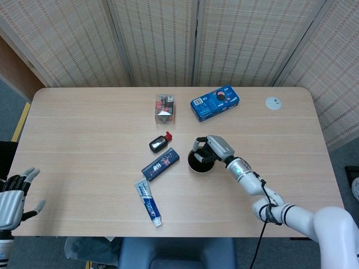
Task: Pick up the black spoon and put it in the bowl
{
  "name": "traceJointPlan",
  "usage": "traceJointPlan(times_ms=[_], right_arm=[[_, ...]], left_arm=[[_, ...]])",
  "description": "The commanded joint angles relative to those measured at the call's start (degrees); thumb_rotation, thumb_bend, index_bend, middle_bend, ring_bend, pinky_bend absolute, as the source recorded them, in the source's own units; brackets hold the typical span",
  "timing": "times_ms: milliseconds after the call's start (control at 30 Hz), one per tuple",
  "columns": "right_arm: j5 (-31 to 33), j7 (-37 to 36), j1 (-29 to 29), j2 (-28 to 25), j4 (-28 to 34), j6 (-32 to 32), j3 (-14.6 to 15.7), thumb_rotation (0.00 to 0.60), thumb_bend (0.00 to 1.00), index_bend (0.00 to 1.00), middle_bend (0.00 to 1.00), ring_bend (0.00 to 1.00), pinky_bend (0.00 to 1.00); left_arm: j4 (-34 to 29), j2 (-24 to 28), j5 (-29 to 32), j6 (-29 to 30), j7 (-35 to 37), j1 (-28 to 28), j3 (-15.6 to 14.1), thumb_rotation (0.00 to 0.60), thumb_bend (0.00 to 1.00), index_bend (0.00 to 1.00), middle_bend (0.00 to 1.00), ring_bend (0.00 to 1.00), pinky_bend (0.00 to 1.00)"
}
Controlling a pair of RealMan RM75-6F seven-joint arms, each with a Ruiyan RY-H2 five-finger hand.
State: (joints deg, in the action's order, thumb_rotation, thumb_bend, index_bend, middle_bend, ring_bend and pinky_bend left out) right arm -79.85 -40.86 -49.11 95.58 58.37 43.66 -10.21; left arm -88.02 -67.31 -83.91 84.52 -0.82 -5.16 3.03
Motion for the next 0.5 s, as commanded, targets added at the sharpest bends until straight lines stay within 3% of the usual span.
traceJointPlan(times_ms=[33, 500], right_arm=[[0.01, -0.07, 0.0, 0.16, -0.04, 0.32, -0.15, 0.6, 0.55, 0.71, 1.0, 1.0, 1.0], [0.39, 1.12, 0.22, 0.16, 0.32, 0.43, -0.21, 0.6, 0.55, 0.71, 1.0, 1.0, 1.0]], left_arm=[[0.06, 0.04, 0.02, 0.12, 0.11, 0.09, -0.02, 0.6, 0.24, 0.13, 0.13, 0.18, 0.14], [0.29, -0.02, -0.25, 0.19, 0.53, 0.15, -0.16, 0.6, 0.24, 0.13, 0.13, 0.18, 0.14]])
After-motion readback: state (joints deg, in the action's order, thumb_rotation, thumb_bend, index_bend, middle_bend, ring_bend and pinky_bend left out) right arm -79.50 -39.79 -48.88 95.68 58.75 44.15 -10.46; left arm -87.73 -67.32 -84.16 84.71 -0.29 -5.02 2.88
